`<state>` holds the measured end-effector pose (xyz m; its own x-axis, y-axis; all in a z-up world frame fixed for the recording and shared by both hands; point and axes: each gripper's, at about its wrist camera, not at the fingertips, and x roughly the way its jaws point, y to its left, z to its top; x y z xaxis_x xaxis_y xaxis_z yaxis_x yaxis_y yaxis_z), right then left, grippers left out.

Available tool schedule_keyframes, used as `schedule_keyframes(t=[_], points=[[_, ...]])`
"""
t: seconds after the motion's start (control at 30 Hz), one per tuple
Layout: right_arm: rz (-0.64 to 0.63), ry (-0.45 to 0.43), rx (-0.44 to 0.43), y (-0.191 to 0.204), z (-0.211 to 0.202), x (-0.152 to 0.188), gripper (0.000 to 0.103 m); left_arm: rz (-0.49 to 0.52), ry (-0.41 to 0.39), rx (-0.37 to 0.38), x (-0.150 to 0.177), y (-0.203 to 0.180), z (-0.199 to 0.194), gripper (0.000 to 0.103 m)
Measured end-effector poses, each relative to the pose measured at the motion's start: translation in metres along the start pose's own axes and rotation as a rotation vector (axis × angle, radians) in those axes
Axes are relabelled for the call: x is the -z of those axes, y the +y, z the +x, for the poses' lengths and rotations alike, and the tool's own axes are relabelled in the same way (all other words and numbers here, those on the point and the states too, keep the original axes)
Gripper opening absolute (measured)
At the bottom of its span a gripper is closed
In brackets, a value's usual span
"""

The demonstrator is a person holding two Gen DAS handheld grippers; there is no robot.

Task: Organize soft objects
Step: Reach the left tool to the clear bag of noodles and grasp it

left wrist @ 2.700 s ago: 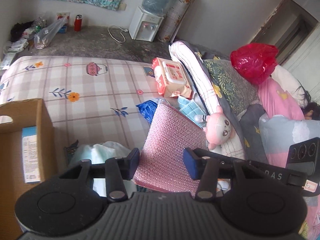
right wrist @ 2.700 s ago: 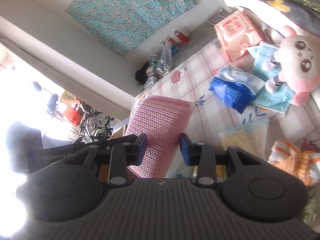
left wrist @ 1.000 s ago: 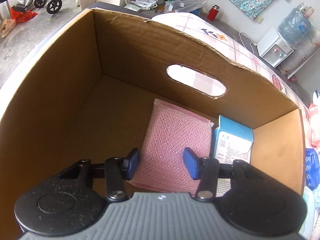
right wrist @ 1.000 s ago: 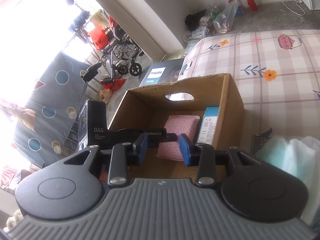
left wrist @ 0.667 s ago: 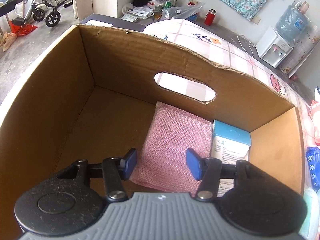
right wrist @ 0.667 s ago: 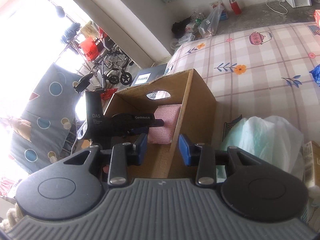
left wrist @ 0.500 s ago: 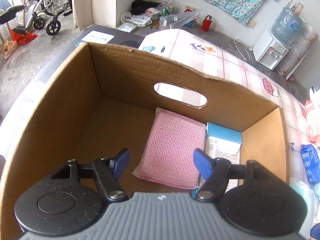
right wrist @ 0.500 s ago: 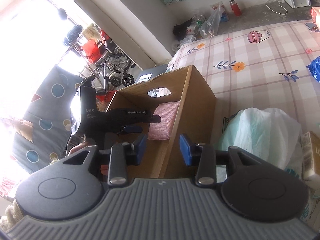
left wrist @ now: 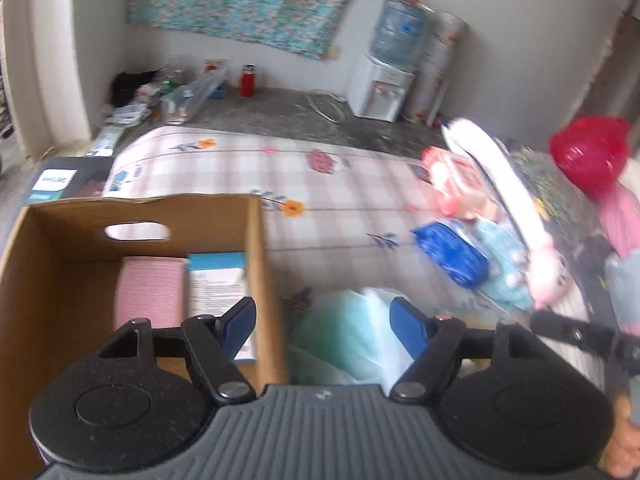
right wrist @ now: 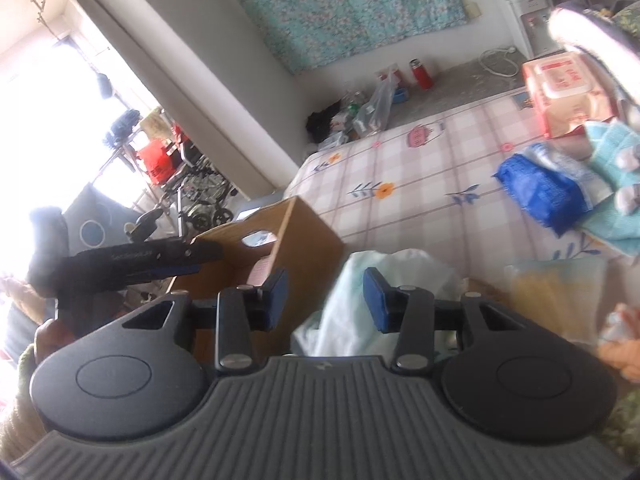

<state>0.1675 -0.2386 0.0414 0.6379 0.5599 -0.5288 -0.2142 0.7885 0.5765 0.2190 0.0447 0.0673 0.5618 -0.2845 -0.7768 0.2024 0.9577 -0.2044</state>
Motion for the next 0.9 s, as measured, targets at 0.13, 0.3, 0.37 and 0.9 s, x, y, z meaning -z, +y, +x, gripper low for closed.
schedule_keyframes(t=[0.13,0.3,0.37,0.9], points=[[0.04,-0.005,0.122,-0.049,-0.025,-0.01,0.041,0.129,0.096,0.103,0.008,-0.064,0.032,0.073],[0.19,0.091,0.18,-0.117,-0.021,-0.013,0.041,0.214,0.209,0.166,0.015,-0.128,0.081,0.065],[0.244,0.124,0.199,-0.139,-0.013,-0.014,0.042,0.225,0.243,0.168,0.014,-0.143,0.1,0.062],[0.361,0.293,0.221,-0.217,0.057,-0.021,0.042,0.117,0.478,0.139,0.002,-0.165,0.22,0.047]])
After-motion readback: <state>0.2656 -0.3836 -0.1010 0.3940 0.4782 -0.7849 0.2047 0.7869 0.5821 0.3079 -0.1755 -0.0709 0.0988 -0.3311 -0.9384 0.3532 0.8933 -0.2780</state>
